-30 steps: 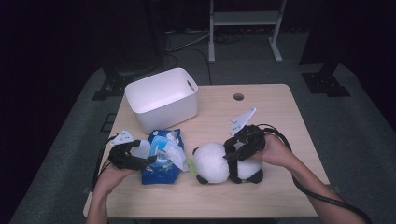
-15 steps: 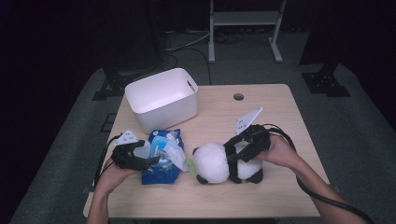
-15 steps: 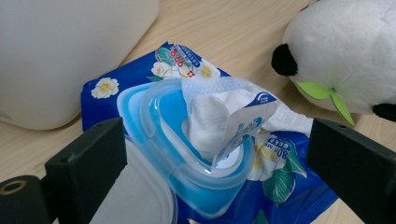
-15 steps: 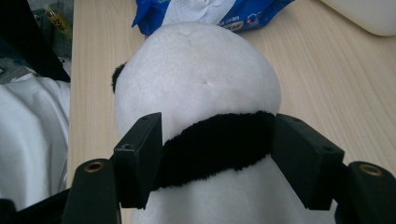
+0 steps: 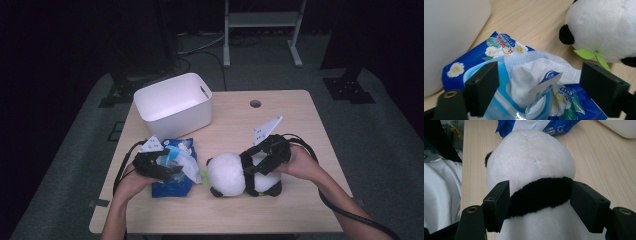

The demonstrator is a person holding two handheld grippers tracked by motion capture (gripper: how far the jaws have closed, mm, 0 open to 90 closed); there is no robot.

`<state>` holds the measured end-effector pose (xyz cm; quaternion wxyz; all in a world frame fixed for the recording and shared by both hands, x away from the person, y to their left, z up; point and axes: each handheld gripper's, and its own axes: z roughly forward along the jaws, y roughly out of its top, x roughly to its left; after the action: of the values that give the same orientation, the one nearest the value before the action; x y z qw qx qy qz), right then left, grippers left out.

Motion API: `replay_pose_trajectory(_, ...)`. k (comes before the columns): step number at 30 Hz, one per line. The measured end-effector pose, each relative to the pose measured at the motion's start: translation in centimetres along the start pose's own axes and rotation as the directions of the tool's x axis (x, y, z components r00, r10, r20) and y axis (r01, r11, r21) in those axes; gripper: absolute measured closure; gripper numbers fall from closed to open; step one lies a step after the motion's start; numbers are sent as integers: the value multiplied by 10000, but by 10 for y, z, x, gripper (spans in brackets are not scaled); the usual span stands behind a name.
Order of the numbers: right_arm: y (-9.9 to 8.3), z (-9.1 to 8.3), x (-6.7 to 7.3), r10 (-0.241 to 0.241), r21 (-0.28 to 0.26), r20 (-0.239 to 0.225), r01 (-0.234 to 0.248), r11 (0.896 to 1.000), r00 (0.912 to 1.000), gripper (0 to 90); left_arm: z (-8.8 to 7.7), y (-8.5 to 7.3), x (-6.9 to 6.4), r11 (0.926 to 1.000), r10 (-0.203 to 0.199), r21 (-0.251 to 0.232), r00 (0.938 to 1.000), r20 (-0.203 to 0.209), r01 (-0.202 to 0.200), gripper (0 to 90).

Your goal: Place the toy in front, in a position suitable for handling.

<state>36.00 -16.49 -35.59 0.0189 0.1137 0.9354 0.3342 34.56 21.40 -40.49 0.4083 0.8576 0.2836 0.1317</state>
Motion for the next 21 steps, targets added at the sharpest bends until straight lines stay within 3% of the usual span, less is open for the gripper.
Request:
replay_pose_trajectory(7,0,1,0,-56,-27,-63,56,10000,10000,300,12,6,0,9978,477,462,9987,166,-484,232)
replay_pose_trajectory(11,0,2,1,-50,9,-114,50,10000,9999,293,16,6,0,9962,662,545,9972,345,-680,357)
replay_pose_trajectory(12,0,3,2,-85,12,-138,85,10000,9999,292,18,5,0,9943,857,601,9957,360,-877,407)
replay_pose_trajectory(18,0,4,1,-109,60,-213,110,9999,9997,287,28,3,1,9908,996,868,9937,510,-1038,452)
replay_pose_trajectory(21,0,4,2,-117,112,-215,120,9999,9997,285,36,0,1,9846,1144,1273,9921,519,-1202,497)
